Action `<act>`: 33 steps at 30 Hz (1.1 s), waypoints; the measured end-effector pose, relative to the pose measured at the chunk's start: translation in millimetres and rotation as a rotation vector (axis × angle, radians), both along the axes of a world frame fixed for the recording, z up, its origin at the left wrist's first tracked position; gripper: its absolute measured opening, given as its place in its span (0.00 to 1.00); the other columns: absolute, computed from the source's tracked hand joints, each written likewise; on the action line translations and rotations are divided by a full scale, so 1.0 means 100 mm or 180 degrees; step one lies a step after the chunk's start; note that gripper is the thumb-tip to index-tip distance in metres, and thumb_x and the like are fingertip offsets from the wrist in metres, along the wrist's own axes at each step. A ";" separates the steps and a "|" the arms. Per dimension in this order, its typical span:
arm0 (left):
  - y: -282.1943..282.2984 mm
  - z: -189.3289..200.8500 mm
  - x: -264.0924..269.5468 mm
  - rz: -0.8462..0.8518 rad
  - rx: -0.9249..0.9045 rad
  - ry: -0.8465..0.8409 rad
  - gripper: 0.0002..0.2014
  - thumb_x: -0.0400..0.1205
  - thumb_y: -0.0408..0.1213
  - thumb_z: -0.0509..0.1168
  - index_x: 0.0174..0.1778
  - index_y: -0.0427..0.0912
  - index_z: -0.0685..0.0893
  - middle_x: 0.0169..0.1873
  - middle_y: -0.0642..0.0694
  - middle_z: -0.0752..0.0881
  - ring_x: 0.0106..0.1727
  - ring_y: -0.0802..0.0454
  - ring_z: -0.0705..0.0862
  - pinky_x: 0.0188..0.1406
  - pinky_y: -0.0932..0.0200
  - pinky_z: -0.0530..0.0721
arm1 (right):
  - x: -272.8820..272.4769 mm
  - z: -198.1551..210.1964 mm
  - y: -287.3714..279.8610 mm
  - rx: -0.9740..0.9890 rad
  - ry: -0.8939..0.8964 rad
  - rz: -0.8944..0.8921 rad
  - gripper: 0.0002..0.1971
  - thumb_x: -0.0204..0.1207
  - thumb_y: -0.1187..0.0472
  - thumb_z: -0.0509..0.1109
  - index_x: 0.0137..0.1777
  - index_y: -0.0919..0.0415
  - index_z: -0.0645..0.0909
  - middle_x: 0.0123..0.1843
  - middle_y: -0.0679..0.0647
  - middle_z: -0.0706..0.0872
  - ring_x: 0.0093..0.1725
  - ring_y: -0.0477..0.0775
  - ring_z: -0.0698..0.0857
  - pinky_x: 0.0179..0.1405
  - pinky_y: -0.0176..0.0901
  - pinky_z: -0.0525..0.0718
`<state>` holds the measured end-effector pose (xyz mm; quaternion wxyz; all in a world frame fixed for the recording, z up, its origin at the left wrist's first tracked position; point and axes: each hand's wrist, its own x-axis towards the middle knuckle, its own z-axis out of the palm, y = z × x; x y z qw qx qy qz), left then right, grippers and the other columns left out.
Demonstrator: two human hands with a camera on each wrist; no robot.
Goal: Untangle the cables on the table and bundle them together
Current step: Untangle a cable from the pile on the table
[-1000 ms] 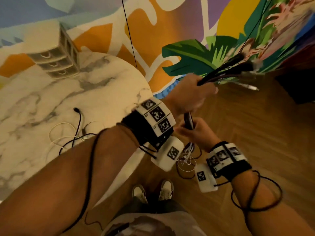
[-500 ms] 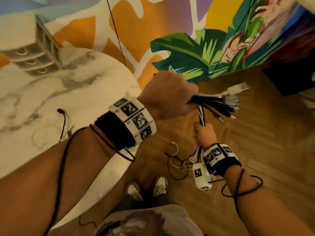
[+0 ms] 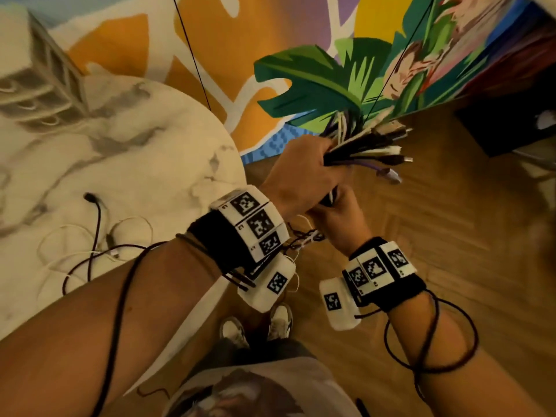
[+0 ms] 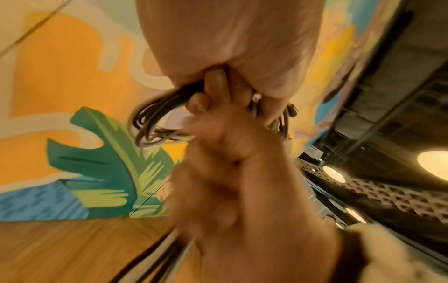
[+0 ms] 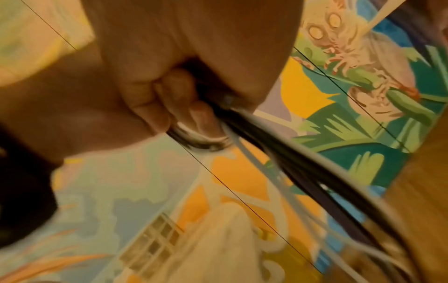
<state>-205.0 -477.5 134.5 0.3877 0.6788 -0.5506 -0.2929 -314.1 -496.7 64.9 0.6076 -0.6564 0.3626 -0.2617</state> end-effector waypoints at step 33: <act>-0.09 -0.28 0.16 0.0035 -0.0365 -0.0109 0.09 0.79 0.32 0.68 0.53 0.38 0.86 0.43 0.47 0.88 0.48 0.53 0.85 0.38 0.71 0.77 | 0.09 -0.26 -0.19 -0.0663 0.0242 -0.0214 0.24 0.63 0.59 0.74 0.61 0.57 0.78 0.59 0.53 0.85 0.58 0.44 0.84 0.56 0.36 0.82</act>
